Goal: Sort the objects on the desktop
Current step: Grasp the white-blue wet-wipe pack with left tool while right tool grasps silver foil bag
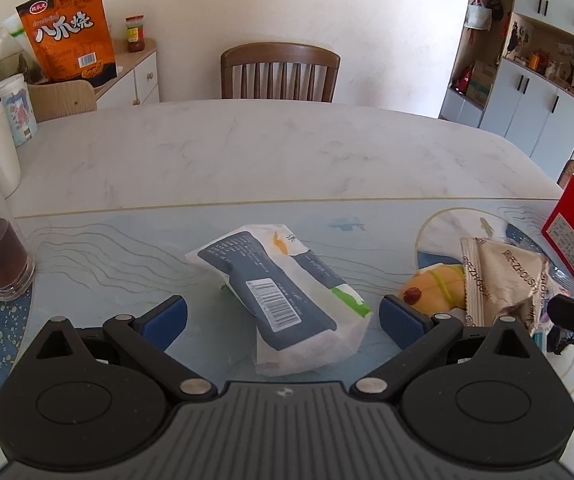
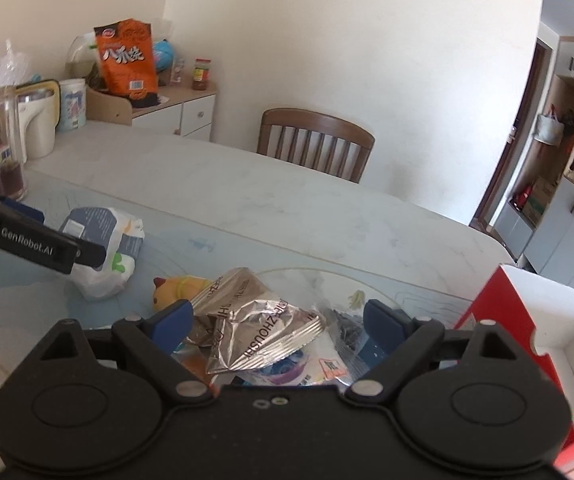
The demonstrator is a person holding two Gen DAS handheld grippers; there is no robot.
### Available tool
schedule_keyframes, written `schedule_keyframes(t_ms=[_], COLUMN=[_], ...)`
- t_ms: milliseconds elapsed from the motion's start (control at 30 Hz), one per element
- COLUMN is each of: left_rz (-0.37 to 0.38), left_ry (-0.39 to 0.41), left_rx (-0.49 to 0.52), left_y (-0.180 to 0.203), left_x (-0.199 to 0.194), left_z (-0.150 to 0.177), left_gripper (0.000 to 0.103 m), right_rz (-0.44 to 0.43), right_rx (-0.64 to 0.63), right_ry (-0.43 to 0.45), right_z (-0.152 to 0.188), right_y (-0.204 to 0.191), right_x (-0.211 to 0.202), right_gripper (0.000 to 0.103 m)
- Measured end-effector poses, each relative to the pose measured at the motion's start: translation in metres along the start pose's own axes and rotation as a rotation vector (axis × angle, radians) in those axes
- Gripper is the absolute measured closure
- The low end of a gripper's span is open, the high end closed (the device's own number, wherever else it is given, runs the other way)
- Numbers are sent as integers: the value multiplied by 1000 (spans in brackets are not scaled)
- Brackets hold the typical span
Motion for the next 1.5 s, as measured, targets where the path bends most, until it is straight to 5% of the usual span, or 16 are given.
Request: schedule_keyframes(t_ms=[1067,1500], left_rz=[-29,18], left_ry=[-60,-66], left_rx=[-23,-25], left_y=[-11,-2], left_x=[43,49], left_z=[10,10], left_gripper=[9,29], right_rz=[-148,-139], right_rx=[-95,-116], right_ry=[-44,-55], right_z=[10,11], right_y=[-32,-36], right_x=[47,55], right_gripper=[9,15])
Point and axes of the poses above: each gripper's, at about its wrist camera, not at the fingertips, and x roughly the way its jaws point, y to its right, z to its underside, the point moved 10 cm from there along x, roughly the way its jaws point, and after that the axes turned 13 degrees about y, right-handed, at the moved point
